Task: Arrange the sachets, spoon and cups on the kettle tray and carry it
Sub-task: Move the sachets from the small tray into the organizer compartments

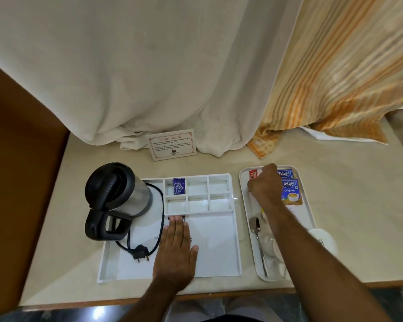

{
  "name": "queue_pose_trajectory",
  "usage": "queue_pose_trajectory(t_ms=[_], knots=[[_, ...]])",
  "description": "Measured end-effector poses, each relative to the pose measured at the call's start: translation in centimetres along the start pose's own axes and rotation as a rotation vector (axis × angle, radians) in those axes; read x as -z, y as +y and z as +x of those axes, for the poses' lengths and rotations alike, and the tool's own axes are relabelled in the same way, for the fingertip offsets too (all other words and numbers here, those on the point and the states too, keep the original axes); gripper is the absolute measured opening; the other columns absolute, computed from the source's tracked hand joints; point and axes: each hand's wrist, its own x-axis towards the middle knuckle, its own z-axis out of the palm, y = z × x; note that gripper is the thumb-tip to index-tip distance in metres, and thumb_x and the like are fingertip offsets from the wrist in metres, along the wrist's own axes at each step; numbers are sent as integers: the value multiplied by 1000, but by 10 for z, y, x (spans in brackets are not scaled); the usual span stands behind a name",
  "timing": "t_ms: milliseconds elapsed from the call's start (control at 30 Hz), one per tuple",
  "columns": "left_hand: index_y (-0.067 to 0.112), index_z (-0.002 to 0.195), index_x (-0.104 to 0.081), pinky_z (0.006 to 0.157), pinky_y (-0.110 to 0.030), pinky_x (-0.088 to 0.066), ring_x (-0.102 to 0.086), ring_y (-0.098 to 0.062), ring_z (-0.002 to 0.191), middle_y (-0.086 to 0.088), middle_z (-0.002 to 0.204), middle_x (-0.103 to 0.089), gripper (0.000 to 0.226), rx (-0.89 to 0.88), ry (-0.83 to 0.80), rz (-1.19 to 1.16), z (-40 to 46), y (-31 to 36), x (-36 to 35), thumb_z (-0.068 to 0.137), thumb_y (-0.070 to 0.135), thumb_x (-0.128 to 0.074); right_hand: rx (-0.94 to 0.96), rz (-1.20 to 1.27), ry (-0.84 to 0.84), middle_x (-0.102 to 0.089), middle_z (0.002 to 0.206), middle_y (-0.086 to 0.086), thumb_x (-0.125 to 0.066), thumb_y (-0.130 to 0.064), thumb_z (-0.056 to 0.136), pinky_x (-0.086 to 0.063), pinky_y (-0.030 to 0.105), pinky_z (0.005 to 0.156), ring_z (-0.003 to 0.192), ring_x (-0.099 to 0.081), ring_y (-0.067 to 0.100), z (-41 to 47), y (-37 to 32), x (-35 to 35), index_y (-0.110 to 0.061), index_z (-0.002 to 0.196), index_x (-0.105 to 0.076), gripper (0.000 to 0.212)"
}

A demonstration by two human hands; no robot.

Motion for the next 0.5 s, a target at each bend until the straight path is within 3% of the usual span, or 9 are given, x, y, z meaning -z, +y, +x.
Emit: queue_pose_trajectory(t_ms=[100,167,200,267,333,400,500], knots=[[4,150,-12,115,-42,0,1,-32,147,-17,160,-6,69,5,-15,-3,-2,1,0,98,48,-20,-11,11,-63,-70,83,3,-72,-18,74,-46,27,65,80,-66,26,3,-4,10,-8,96,-71,23],[4,150,-13,114,-43,0,-1,-33,147,-17,160,-7,69,3,-26,-1,-2,2,0,98,48,-20,-8,195,-54,-64,55,-10,-72,-17,72,-43,25,54,59,-62,17,-3,-8,16,-18,74,-74,2],[4,150,-13,114,-43,0,-1,-33,147,-17,160,-6,69,1,-26,-2,0,3,0,98,49,-19,5,325,-48,-62,49,-11,-73,-16,69,-42,25,52,55,-60,14,-8,-11,17,-21,66,-72,6],[4,151,-10,115,-44,0,3,-33,147,-17,160,-3,69,9,-30,-6,3,4,0,98,49,-17,84,518,-101,-67,54,-10,-77,-12,64,-47,26,52,54,-63,11,-22,-26,12,-22,63,-72,10],[4,151,-9,115,-45,-1,6,-32,147,-18,160,-2,70,11,-39,-10,3,3,0,98,49,-17,199,551,-210,-69,58,-9,-80,-11,62,-49,18,52,54,-63,2,-38,-43,0,-20,66,-74,12],[4,152,-5,117,-45,0,13,-30,147,-17,161,3,70,13,-50,-8,2,1,0,98,49,-13,313,449,-282,-68,59,-11,-81,-13,64,-44,12,51,53,-60,-2,-53,-55,-17,-21,72,-75,13],[8,152,0,120,-45,4,16,-27,147,-14,161,7,71,30,-50,-20,1,1,-1,97,52,-11,458,249,-301,-69,73,-10,-79,-17,73,-48,18,61,63,-58,0,-65,-58,-41,-19,86,-75,14]])
